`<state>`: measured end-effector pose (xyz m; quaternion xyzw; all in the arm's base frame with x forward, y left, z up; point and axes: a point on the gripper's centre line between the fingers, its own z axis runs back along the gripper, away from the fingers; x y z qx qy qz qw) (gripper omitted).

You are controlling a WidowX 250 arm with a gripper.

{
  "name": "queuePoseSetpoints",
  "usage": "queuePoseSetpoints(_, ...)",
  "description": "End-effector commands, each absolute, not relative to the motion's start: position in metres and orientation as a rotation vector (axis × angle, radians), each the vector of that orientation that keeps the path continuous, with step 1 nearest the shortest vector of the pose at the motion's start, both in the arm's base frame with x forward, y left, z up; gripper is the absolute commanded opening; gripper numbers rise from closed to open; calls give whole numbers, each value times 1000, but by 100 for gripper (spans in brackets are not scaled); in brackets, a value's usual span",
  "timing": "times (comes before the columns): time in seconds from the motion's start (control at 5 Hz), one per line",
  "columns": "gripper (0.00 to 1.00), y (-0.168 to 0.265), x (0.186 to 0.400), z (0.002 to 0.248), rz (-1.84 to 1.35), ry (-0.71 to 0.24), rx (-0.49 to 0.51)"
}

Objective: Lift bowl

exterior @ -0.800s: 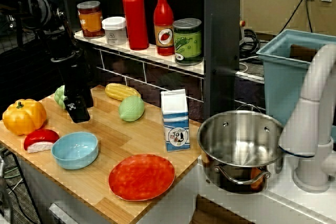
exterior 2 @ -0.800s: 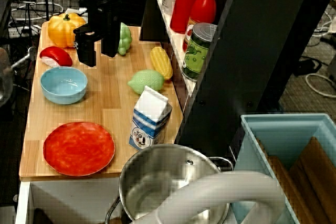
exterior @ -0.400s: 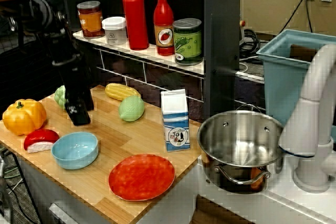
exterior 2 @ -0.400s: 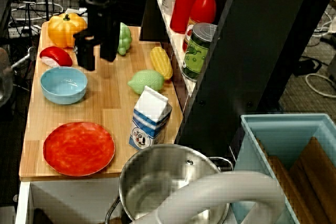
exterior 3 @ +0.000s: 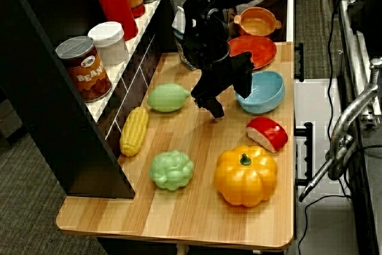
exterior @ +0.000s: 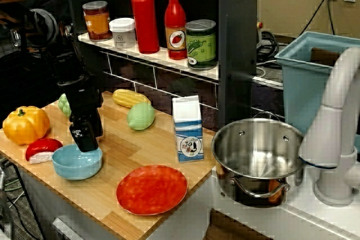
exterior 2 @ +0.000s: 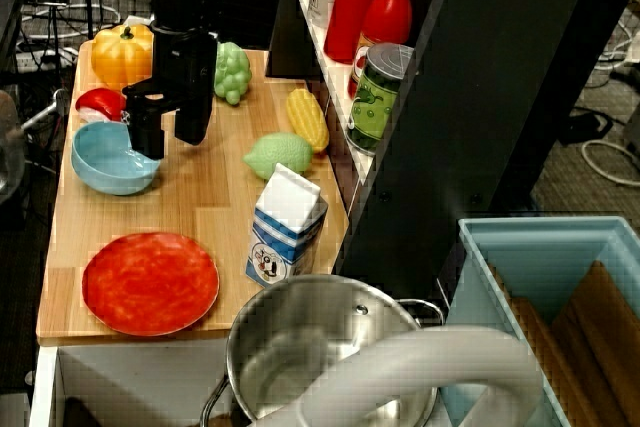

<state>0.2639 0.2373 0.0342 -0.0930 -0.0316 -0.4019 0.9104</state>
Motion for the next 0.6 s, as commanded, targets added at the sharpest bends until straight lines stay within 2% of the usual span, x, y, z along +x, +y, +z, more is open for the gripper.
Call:
queuePoseSetpoints(0.0, 100, 242, 255, 47, -863, -92, -94)
queuePoseSetpoints(0.4, 100, 238, 249, 48, -903, -91, -107)
